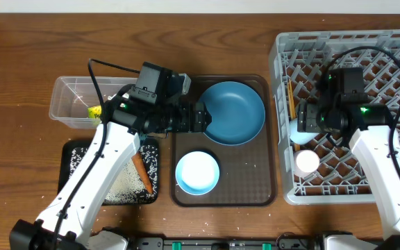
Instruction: Sort waste into correct bins and load items into the dishwasher rack
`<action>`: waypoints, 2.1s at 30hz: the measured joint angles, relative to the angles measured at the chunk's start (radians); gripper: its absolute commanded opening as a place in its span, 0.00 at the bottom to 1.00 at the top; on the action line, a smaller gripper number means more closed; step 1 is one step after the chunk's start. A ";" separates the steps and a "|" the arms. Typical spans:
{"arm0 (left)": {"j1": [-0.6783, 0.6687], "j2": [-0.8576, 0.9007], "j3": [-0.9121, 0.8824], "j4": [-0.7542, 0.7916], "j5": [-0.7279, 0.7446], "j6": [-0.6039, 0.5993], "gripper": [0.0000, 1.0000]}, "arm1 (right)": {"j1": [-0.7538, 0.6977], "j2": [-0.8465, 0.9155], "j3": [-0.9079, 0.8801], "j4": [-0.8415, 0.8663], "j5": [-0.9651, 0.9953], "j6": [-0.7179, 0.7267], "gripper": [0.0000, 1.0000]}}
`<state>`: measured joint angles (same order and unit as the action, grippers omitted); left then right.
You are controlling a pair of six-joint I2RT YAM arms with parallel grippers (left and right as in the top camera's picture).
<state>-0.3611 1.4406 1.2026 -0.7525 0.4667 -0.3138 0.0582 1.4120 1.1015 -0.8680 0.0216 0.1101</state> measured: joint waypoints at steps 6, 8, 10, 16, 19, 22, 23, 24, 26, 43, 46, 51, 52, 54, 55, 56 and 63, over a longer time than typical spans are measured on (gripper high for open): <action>0.000 0.000 0.000 0.000 0.000 0.000 0.94 | 0.000 0.000 0.000 -0.021 0.010 0.004 0.84; 0.000 0.000 0.000 0.000 0.000 0.000 0.94 | 0.000 0.003 0.000 -0.020 0.012 0.005 0.84; 0.000 0.000 0.000 0.000 0.000 0.000 0.94 | 0.000 0.010 0.000 -0.020 0.013 0.012 0.84; 0.000 0.000 0.000 0.000 0.000 0.000 0.95 | 0.000 0.082 0.000 -0.006 0.013 0.031 0.82; 0.000 0.000 0.000 0.000 0.000 0.000 0.94 | 0.000 0.109 -0.003 -0.005 0.012 0.037 0.71; 0.000 0.000 0.000 0.000 0.000 0.000 0.94 | 0.001 0.111 -0.004 -0.002 0.002 0.040 0.57; 0.000 0.000 0.000 0.000 0.000 0.000 0.95 | 0.001 0.111 -0.004 -0.002 0.000 0.042 0.56; 0.000 0.000 0.000 0.000 0.000 0.000 0.94 | 0.001 0.111 -0.004 -0.001 -0.002 0.044 0.56; 0.000 0.000 0.000 0.000 0.000 0.000 0.94 | 0.001 0.110 -0.004 -0.002 -0.002 0.043 0.54; 0.000 0.000 0.000 0.000 0.000 0.000 0.94 | 0.001 -0.108 -0.002 0.003 0.013 0.024 0.38; 0.000 0.000 0.000 0.000 0.000 0.000 0.94 | 0.001 -0.106 -0.002 0.021 0.016 0.012 0.38; 0.000 0.000 0.000 0.000 0.000 0.000 0.95 | 0.001 -0.106 -0.002 0.054 0.019 0.003 0.38; 0.000 0.000 0.000 0.000 0.000 0.000 0.95 | 0.001 -0.106 -0.002 0.058 0.019 0.002 0.38; 0.000 0.000 0.000 0.000 0.000 0.000 0.94 | 0.001 -0.106 -0.002 0.072 0.020 0.000 0.37; 0.000 0.000 0.000 0.000 0.000 0.000 0.94 | 0.001 -0.106 -0.002 0.080 0.020 0.000 0.36; 0.000 0.000 0.000 0.000 0.000 0.000 0.95 | 0.001 -0.105 -0.002 0.083 0.020 0.000 0.36; 0.000 0.000 0.000 0.000 0.000 0.000 0.94 | 0.001 -0.070 -0.002 0.069 0.020 0.000 0.34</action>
<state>-0.3611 1.4406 1.2026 -0.7525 0.4667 -0.3138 0.0593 1.3418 1.1000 -0.7986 0.0414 0.1097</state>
